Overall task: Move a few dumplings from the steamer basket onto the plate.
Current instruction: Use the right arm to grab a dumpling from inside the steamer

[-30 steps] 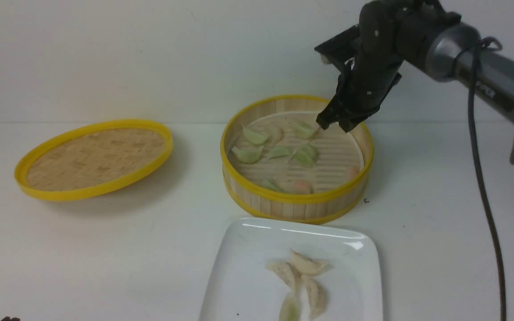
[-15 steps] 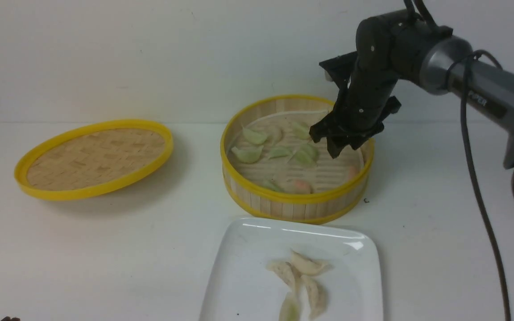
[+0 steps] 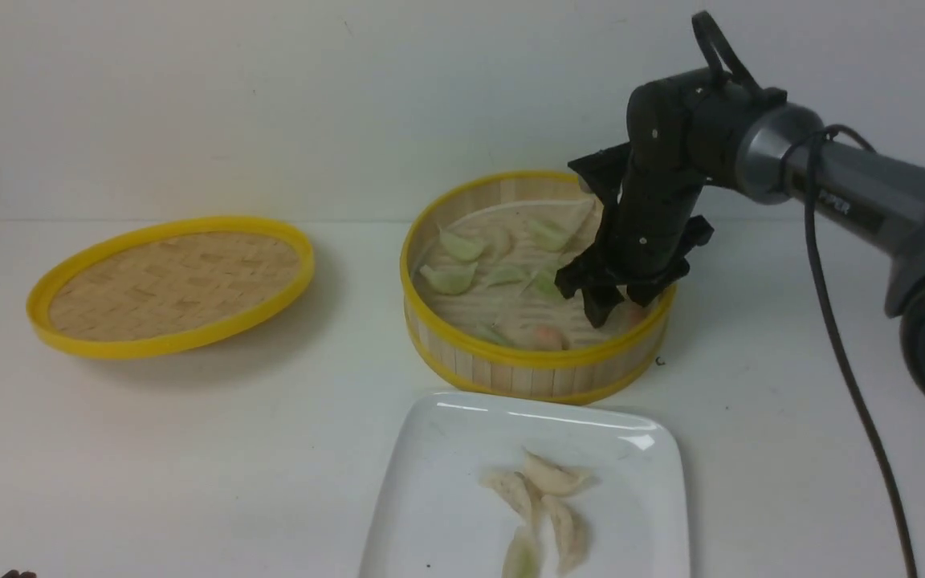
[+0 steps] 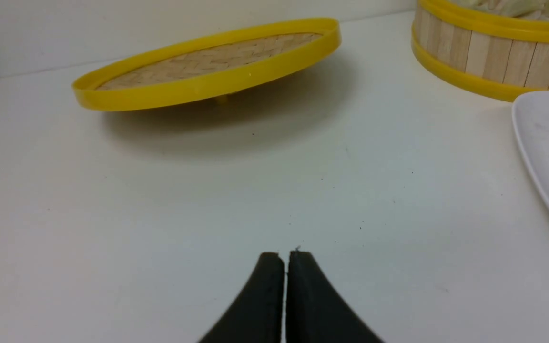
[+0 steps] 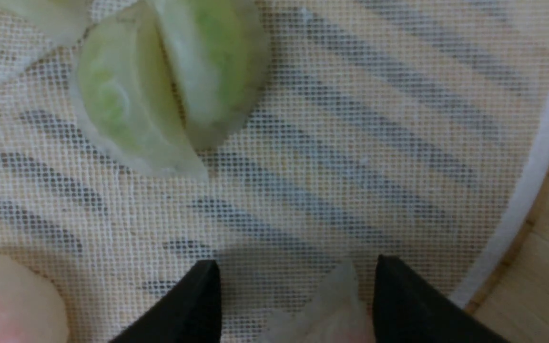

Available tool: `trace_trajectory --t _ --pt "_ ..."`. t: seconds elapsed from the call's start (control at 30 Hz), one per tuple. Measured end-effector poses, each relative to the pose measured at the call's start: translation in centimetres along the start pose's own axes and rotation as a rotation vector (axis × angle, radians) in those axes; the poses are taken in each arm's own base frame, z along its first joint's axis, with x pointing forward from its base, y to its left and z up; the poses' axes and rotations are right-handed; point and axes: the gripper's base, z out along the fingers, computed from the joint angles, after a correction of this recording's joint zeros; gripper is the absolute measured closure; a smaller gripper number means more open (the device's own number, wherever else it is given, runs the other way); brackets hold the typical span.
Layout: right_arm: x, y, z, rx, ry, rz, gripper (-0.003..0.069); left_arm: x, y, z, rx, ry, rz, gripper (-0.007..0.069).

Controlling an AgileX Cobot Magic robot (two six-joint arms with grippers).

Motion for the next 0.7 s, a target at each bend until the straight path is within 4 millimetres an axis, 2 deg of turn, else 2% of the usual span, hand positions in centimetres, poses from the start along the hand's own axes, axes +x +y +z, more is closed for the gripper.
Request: trace_trajectory --t 0.2,0.27,0.33,0.37,0.47,0.6,0.7 --pt "0.2 0.1 0.3 -0.001 0.004 -0.001 0.0298 0.0 0.0 0.0 0.000 0.000 0.000 0.0631" --pt "0.2 0.0 0.3 0.001 0.008 -0.002 0.0403 0.0 0.0 0.0 0.000 0.000 0.000 0.0631" --pt "0.2 0.1 0.1 0.001 0.001 -0.004 0.0470 0.0 0.0 0.0 0.000 0.000 0.000 0.0631" --pt "0.2 0.2 0.0 -0.002 0.007 -0.013 0.0560 0.0 0.0 0.0 0.000 0.000 0.000 0.0631" --pt "0.2 0.7 -0.3 -0.010 0.003 -0.040 0.0634 0.0 0.0 0.0 0.000 0.000 0.000 0.0631" --pt "-0.6 1.5 -1.4 -0.029 -0.032 -0.064 0.0668 0.0 0.0 0.0 0.000 0.000 0.000 0.0631" --pt "-1.3 1.6 -3.4 -0.027 -0.096 -0.067 0.0672 0.0 0.0 0.0 0.000 0.000 0.000 0.0631"
